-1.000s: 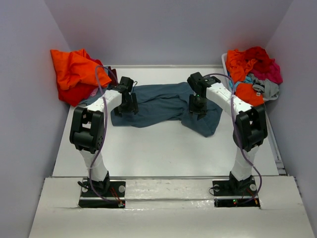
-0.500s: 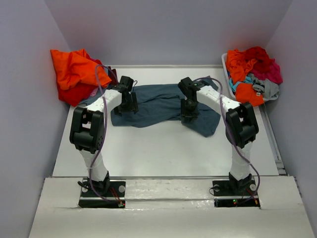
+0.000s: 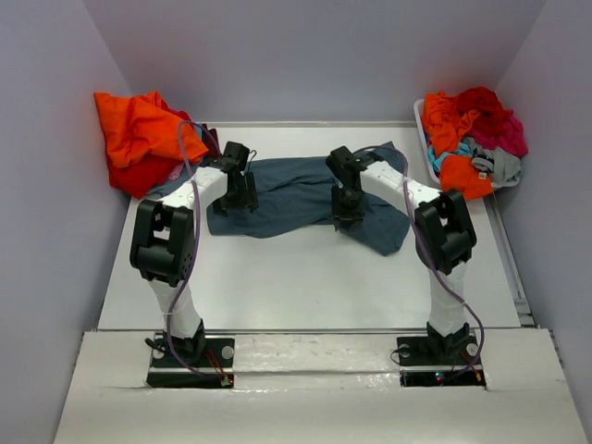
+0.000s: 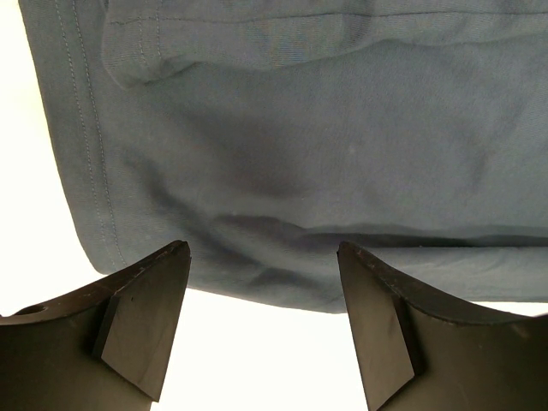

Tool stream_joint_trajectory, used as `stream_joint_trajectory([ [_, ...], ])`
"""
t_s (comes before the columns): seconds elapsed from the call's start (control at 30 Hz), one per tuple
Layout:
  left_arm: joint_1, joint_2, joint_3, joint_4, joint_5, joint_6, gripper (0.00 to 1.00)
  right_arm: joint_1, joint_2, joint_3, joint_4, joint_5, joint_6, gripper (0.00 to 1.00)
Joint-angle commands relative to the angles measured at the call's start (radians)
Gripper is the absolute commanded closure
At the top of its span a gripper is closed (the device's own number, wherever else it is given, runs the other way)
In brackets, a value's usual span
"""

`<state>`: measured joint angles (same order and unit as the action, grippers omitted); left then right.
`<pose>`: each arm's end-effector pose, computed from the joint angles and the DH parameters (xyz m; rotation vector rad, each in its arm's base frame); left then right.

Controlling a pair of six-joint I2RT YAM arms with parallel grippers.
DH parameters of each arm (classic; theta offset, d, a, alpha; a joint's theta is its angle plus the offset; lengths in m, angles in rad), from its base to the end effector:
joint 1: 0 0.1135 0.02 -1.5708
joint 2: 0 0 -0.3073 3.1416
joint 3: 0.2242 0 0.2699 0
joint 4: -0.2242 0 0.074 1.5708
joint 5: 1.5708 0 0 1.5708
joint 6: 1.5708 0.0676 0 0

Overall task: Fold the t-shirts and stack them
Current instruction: Fold the tshirt

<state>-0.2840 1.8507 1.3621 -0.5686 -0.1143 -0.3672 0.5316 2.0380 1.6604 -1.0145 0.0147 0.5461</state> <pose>0.4195 -0.1144 0.2154 -0.1482 2.6145 -0.0780 0.3887 0.2274 0.2073 0.0236 2.9783 0.1181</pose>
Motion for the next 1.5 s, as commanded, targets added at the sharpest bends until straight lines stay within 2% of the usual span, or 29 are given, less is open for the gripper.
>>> stream_joint_trajectory([
  [0.0,0.005,-0.022,0.014,-0.016,-0.015,0.013,0.19,0.008,0.027,0.035,0.027,0.013,0.0,0.56],
  [0.23,0.005,-0.016,0.017,-0.017,-0.008,0.016,0.19,0.008,0.053,0.035,0.04,0.033,-0.003,0.56],
  [0.5,0.005,-0.01,0.015,-0.013,-0.001,0.016,0.19,0.008,0.09,0.12,0.001,0.088,-0.006,0.57],
  [0.7,0.005,-0.013,0.009,-0.007,0.004,0.017,0.19,0.008,0.111,0.16,-0.024,0.103,-0.003,0.62],
  [1.23,0.005,-0.004,0.005,-0.001,0.022,0.017,0.19,0.008,0.1,0.128,-0.096,0.156,0.031,0.64],
  [1.47,0.005,0.001,0.012,-0.005,0.024,0.017,0.19,0.008,0.106,0.091,-0.053,0.145,0.035,0.64],
])
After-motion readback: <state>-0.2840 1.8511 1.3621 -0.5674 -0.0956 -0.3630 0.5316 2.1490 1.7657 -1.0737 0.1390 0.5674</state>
